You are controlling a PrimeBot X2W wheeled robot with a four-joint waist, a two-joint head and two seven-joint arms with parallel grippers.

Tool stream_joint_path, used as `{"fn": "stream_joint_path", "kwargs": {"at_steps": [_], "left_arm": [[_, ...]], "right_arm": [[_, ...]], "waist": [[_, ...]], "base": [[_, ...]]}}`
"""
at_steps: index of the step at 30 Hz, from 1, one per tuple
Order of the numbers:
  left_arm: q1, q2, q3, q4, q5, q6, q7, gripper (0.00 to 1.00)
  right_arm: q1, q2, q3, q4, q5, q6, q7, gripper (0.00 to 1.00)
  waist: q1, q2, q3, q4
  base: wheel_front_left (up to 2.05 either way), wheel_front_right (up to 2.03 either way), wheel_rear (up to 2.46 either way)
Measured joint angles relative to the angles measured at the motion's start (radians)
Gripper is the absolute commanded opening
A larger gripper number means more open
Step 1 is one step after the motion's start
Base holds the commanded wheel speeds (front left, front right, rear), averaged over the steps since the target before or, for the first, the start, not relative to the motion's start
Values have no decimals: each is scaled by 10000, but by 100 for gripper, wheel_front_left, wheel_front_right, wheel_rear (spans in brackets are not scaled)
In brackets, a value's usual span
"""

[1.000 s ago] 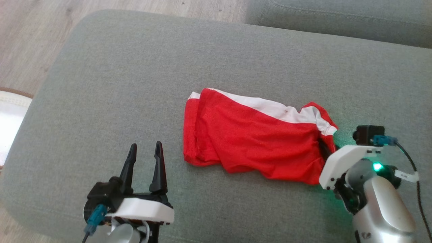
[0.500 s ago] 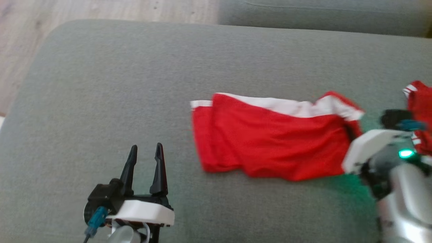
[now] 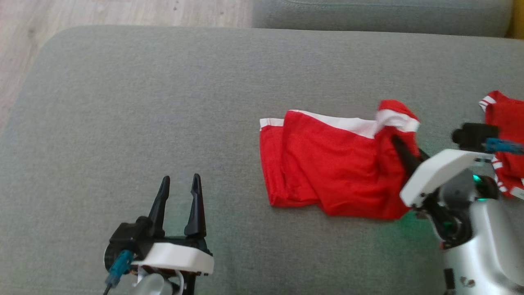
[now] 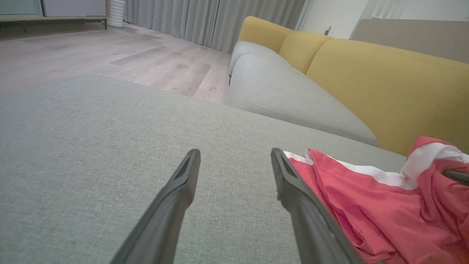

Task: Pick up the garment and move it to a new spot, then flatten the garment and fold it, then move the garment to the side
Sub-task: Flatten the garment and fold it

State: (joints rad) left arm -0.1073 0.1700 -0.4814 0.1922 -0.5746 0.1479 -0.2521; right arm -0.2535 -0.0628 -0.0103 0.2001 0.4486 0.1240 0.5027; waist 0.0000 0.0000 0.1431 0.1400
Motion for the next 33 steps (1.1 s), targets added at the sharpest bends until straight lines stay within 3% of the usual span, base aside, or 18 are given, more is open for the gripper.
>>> {"fn": "stream_joint_path", "kwargs": {"at_steps": [7, 14, 15, 16, 17, 25, 28, 33], "left_arm": [[-132, -2, -31, -25, 36, 0, 0, 100], [-136, -88, -146, 0, 36, -75, 17, 100], [-137, -113, -165, 8, 36, -75, 17, 100], [-138, -146, -184, 17, 36, -75, 17, 100], [-140, -184, -211, 33, 36, -77, 17, 100], [-155, -230, -272, 150, 36, -79, 17, 100], [-246, -226, -270, 161, 38, -84, 15, 100], [-562, -174, -253, 157, 136, -84, 15, 100]], "right_arm": [[-114, 21, 1394, 186, 811, 0, -184, 0], [-1240, 23, 2428, 2174, 1413, 0, -1041, 0], [-1399, 23, 2577, 2500, 1411, 0, -1137, 15], [-1530, 23, 2706, 2778, 1409, 0, -1267, 50], [-1646, 21, 2892, 3005, 1407, 0, -1388, 100], [-2241, 10, 4621, 3231, 2025, 0, -2199, 100], [-2349, 8, 4619, 3219, 1708, 0, -2656, 100], [-2369, 8, 3988, 3202, 236, 0, -3607, 100]], "waist": [[0, 0, 14, 373], [0, 0, 60, 930], [0, 0, 65, 1004], [0, 0, 70, 1070], [0, 0, 74, 1129], [0, 0, 64, 1129], [0, 0, 49, 975], [0, 0, -17, 649]], "base": [[0, 0, 0], [0, 0, 0], [0, 0, 0], [0, 0, 0], [0, 0, 0], [0, 0, 0], [0, 0, 0], [0, 0, 0]]}}
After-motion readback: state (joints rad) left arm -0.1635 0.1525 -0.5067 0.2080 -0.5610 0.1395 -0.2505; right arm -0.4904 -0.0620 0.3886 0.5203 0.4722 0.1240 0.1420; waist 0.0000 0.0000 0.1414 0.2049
